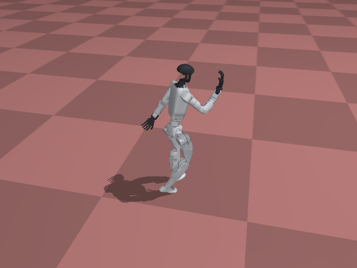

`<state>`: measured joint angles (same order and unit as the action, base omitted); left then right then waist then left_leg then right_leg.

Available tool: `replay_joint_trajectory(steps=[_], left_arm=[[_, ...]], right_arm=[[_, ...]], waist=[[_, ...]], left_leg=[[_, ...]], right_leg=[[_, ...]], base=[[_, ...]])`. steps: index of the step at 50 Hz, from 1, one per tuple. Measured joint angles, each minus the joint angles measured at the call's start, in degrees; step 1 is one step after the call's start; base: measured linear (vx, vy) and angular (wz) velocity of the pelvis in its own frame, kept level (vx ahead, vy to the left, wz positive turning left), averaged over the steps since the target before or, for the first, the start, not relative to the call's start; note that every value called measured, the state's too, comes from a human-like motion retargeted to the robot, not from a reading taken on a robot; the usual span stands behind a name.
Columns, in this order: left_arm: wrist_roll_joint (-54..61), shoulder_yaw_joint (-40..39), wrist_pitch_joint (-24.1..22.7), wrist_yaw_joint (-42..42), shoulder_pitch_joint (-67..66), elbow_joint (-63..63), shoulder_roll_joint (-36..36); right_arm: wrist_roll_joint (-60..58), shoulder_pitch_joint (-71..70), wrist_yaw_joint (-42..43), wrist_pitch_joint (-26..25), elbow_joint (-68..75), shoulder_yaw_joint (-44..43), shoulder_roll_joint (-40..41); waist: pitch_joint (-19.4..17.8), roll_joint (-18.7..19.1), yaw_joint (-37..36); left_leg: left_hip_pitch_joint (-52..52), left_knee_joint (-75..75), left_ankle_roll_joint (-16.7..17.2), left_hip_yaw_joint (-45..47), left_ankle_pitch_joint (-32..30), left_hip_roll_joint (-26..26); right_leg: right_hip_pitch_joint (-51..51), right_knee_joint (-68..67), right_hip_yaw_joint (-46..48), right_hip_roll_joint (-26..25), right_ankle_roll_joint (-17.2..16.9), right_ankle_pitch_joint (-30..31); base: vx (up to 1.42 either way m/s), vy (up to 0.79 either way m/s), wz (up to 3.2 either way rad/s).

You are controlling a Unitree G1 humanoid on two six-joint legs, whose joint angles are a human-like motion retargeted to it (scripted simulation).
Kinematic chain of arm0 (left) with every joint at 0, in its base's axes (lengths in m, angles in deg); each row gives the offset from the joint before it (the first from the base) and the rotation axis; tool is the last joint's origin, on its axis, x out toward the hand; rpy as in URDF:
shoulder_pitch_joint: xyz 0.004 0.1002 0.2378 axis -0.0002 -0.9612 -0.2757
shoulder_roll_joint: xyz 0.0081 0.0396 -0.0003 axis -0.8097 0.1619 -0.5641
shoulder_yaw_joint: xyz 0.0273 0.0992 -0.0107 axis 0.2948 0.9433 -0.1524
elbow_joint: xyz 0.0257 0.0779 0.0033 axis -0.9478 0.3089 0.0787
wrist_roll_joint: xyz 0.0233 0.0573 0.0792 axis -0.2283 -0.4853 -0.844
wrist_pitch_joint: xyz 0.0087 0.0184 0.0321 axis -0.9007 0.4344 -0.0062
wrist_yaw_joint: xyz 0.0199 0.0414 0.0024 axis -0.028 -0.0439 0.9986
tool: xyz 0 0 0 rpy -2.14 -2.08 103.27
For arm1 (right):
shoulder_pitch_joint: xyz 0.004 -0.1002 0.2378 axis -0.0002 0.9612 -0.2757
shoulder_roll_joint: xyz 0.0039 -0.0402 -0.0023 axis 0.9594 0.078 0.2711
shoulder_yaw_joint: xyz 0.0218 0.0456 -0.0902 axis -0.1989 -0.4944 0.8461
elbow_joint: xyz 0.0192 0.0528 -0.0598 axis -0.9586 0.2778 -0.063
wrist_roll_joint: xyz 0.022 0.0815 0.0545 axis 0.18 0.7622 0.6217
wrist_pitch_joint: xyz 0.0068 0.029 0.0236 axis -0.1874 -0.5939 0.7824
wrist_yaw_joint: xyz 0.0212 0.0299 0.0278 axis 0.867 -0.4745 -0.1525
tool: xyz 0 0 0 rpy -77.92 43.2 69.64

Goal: Kungfu

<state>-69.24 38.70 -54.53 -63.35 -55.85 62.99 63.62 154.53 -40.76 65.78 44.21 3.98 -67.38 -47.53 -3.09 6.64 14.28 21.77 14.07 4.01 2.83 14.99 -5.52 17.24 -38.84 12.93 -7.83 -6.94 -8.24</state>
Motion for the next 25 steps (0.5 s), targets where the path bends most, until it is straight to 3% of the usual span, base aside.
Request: replay_joint_trajectory(steps=[5,10,12,17,20,22,25], left_arm=[[-0.1,0.5,0.7,-1.4,0.4,-1.4,-1.8],[-0.6,0.5,-0.5,0.1,-0.5,-2.3,-1.8],[-0.6,0.2,-0.4,-0.3,-1.5,-2.2,-1.5],[1.1,0.7,-0.7,0.6,-2.8,-1.4,0.6],[-1.8,0.2,-0.3,0.1,-4.4,-0.8,2.4],[-3.3,0.4,0.1,0.4,-6.0,-0.1,3.2],[-5.3,-1.0,0.3,1.5,-9.0,0.7,4.3]], right_arm=[[0.2,1.5,-0.5,-1.0,0.2,0.0,-1.1],[-0.5,3.4,0.5,-1.1,0.2,0.1,-1.7],[-0.3,3.9,0.7,-1.4,0.4,0.3,-1.7],[1.3,5.0,0.0,-2.3,0.6,-0.9,-4.0],[1.0,4.9,0.6,-2.6,0.8,-1.0,-4.2],[0.6,5.4,1.3,-1.9,0.5,-0.7,-4.5],[-0.5,5.7,1.5,-1.7,0.4,-1.0,-5.3]], waist=[[-0.4,-0.8,4.2],[0.9,-3.6,6.2],[2.9,-4.3,4.2],[4.9,-6.7,0.0],[5.3,-7.5,1.3],[6.1,-7.7,0.2],[6.4,-8.0,-3.3]], left_leg=[[-8.9,-3.3,0.9,-2.1,-0.4,3.8],[-17.4,-4.9,0.2,-3.2,-2.2,7.8],[-18.9,-3.9,0.5,-1.3,-2.3,8.1],[-13.5,11.6,8.5,8.0,-9.0,6.4],[-6.7,22.2,10.9,11.3,-9.7,5.2],[-2.1,23.4,10.6,11.6,-9.2,5.9],[4.3,19.8,5.8,13.5,-7.7,4.6]], right_leg=[[-0.2,12.5,-2.4,2.6,5.7,-3.4],[-7.4,27.0,1.6,6.9,9.2,3.3],[-11.3,28.5,4.6,6.9,10.6,0.5],[-16.1,31.5,3.6,7.4,11.0,-1.8],[-18.0,32.2,4.7,7.6,10.9,-3.0],[-18.9,32.9,4.1,6.9,11.2,-3.7],[-20.9,34.4,2.2,4.9,12.8,-4.7]], base=[[0.47,-0.22,0.90],[0.49,-0.29,0.69],[0.49,-0.36,-0.08],[0.37,-0.27,-0.09],[0.36,-0.26,0.36],[0.42,-0.28,-0.16],[0.47,-0.31,-0.48]])
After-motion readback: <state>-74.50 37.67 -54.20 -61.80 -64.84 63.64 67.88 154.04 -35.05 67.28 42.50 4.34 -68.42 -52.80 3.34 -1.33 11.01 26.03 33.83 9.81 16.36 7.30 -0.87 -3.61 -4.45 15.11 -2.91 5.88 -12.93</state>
